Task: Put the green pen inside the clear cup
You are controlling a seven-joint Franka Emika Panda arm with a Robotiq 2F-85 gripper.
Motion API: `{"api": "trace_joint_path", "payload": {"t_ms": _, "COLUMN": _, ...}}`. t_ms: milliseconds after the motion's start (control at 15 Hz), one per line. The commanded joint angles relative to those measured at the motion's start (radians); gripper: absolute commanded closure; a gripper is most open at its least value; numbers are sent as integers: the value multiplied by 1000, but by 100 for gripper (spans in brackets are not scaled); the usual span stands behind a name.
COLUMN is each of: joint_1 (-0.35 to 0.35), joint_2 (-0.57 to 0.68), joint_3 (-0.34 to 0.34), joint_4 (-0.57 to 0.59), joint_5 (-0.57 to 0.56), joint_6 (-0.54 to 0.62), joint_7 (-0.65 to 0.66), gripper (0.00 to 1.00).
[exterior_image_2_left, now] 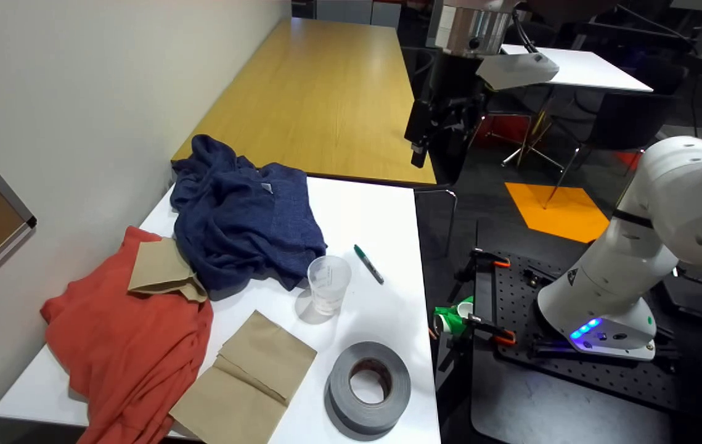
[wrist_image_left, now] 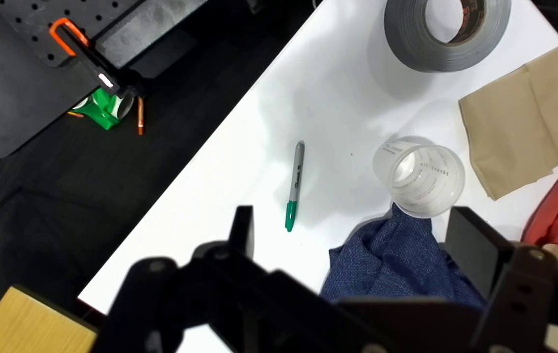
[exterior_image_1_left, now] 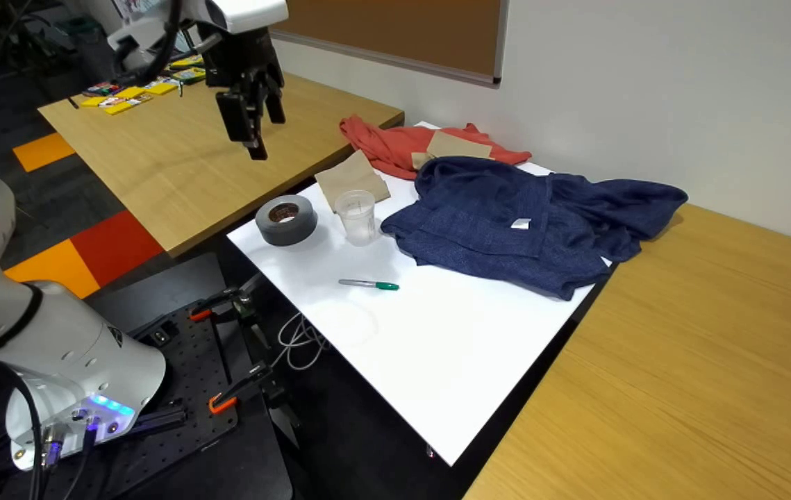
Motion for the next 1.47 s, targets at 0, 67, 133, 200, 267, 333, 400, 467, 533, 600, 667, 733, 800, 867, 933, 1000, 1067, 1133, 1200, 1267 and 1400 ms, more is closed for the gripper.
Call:
{"api": "trace_joint_path", "payload": {"t_ms": 0, "joint_1": 11, "joint_2": 1, "joint_3": -9, "joint_4": 1, "joint_5": -6, "joint_6": 0, "joint_7": 5, "gripper": 0}}
{"api": "trace_joint_path", "payload": {"t_ms": 67, "joint_1": 11, "joint_2": 1, "joint_3": -9, "joint_4": 1, "joint_5": -6, "joint_6": 0, "joint_7": 5, "gripper": 0}}
{"api": "trace_joint_path", "payload": {"t_ms": 133, "joint_1": 11, "joint_2": 1, "joint_3": -9, "joint_4": 1, "joint_5": -6, "joint_6": 0, "joint_7": 5, "gripper": 0}}
{"api": "trace_joint_path", "payload": {"t_ms": 200, "joint_1": 11, "joint_2": 1, "joint_3": -9, "joint_4": 1, "joint_5": -6, "joint_6": 0, "joint_7": 5, "gripper": 0}}
{"api": "trace_joint_path", "payload": {"t_ms": 267, "joint_1": 11, "joint_2": 1, "joint_3": -9, "joint_4": 1, "joint_5": -6, "joint_6": 0, "joint_7": 5, "gripper": 0}}
{"api": "trace_joint_path", "payload": {"t_ms": 333, "joint_1": 11, "joint_2": 1, "joint_3": -9, "joint_4": 1, "joint_5": -6, "joint_6": 0, "joint_7": 5, "gripper": 0}}
{"api": "trace_joint_path", "payload": {"t_ms": 400, "joint_1": 11, "joint_2": 1, "joint_3": -9, "joint_4": 1, "joint_5": -6, "joint_6": 0, "joint_7": 5, "gripper": 0}}
{"api": "trace_joint_path", "payload": {"t_ms": 467, "joint_1": 11, "joint_2": 1, "joint_3": -9, "joint_4": 1, "joint_5": -6, "joint_6": 0, "joint_7": 5, "gripper": 0}}
{"api": "trace_joint_path", "payload": {"t_ms": 533, "joint_1": 11, "joint_2": 1, "joint_3": -9, "joint_4": 1, "joint_5": -6, "joint_6": 0, "joint_7": 5, "gripper": 0}}
{"api": "trace_joint_path", "payload": {"t_ms": 600, "joint_1": 11, "joint_2": 1, "joint_3": -9, "joint_4": 1, "joint_5": -6, "joint_6": 0, "joint_7": 5, "gripper": 0}}
{"api": "trace_joint_path", "payload": {"t_ms": 667, "joint_1": 7, "joint_2": 18, "joint_3": -4, "joint_4": -4, "joint_5": -12, "joint_6": 26, "joint_7": 11, "gripper": 0}}
{"api": "trace_joint_path", "payload": {"t_ms": 733, "joint_1": 3, "joint_2": 25, "joint_3": 3, "joint_4": -12, "joint_5": -22, "joint_6": 54, "joint_7": 21, "gripper": 0}}
{"api": "trace_joint_path", "payload": {"t_ms": 800, "joint_1": 4, "joint_2": 42, "joint_3": 5, "joint_4": -20, "joint_5": -21, "joint_6": 84, "joint_7": 22, "gripper": 0}}
{"api": "trace_joint_path", "payload": {"t_ms": 867, "joint_1": 3, "joint_2": 57, "joint_3": 9, "joint_4": -28, "joint_5": -26, "joint_6": 120, "joint_7": 29, "gripper": 0}}
{"api": "trace_joint_path", "payload": {"t_ms": 933, "joint_1": 6, "joint_2": 82, "joint_3": 7, "joint_4": -39, "joint_5": -21, "joint_6": 168, "joint_7": 25, "gripper": 0}}
{"api": "trace_joint_path", "payload": {"t_ms": 1000, "joint_1": 7, "joint_2": 105, "joint_3": 6, "joint_4": -50, "joint_5": -13, "joint_6": 219, "joint_7": 29, "gripper": 0}}
{"api": "trace_joint_path", "payload": {"t_ms": 1067, "joint_1": 8, "joint_2": 134, "joint_3": 6, "joint_4": -58, "joint_5": -13, "joint_6": 263, "joint_7": 34, "gripper": 0}}
{"api": "trace_joint_path", "payload": {"t_ms": 1133, "joint_1": 7, "joint_2": 161, "joint_3": 7, "joint_4": -65, "joint_5": -18, "joint_6": 301, "joint_7": 42, "gripper": 0}}
{"api": "trace_joint_path", "payload": {"t_ms": 1200, "joint_1": 5, "joint_2": 191, "joint_3": 8, "joint_4": -71, "joint_5": -26, "joint_6": 339, "joint_7": 51, "gripper": 0}}
{"api": "trace_joint_path", "payload": {"t_ms": 1267, "joint_1": 4, "joint_2": 224, "joint_3": 8, "joint_4": -75, "joint_5": -33, "joint_6": 375, "joint_7": 60, "gripper": 0}}
{"api": "trace_joint_path", "payload": {"t_ms": 1400, "joint_1": 1, "joint_2": 294, "joint_3": 6, "joint_4": -74, "joint_5": -49, "joint_6": 436, "joint_7": 99, "gripper": 0}}
